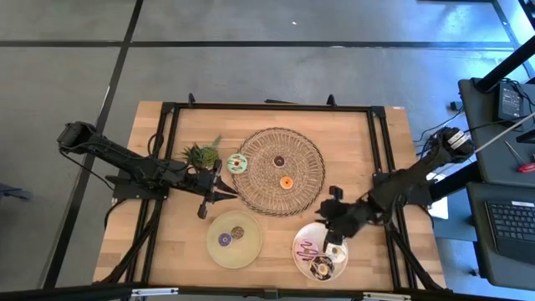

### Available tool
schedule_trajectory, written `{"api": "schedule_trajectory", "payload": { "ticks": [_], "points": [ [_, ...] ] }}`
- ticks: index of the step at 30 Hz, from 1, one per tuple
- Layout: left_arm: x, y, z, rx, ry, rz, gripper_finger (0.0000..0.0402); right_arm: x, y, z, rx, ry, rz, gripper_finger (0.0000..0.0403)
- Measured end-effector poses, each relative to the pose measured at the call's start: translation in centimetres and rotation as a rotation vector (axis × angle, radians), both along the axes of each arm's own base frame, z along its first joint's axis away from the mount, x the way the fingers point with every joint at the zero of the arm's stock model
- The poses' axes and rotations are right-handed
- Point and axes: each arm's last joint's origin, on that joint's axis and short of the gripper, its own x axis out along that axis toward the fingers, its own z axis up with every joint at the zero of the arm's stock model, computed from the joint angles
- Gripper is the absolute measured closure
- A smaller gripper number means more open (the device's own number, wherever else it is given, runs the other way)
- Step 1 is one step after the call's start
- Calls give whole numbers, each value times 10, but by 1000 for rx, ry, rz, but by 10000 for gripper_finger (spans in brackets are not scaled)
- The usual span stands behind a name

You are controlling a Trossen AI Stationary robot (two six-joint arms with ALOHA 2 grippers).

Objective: Pick & Place donuts
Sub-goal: Put the small black donut on the light gray plate

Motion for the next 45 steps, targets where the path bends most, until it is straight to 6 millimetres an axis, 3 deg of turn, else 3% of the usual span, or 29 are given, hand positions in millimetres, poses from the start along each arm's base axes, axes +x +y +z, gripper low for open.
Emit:
{"api": "schedule_trajectory", "payload": {
  "ticks": [4, 12, 17, 22, 29, 37, 40, 45],
  "points": [
    [0, 0, 1, -43, 0, 11, 348, -2, -17, -7, 26, -18, 29, 271],
    [7, 0, 1, -48, -49, 78, 276, 5, -56, 10, -38, -95, -41, 271],
    [12, 0, -4, -83, -40, 122, 244, 7, -63, 9, -39, -91, -67, 271],
    [19, 0, -8, -105, -40, 129, 238, 6, -63, 8, -47, -72, -66, 271],
    [41, 1, 9, -53, -112, 95, 244, 6, -64, 7, -77, -71, -60, 271],
    [67, 6, 20, 6, -115, 186, 244, 6, -67, 8, -149, -92, -121, 271],
    [89, 14, 30, 2, -13, 244, 250, 5, -67, 7, -156, -83, -121, 271],
    [130, 41, 42, 56, 312, 435, 259, 5, -67, 7, -155, -80, -123, 271]
  ]
}}
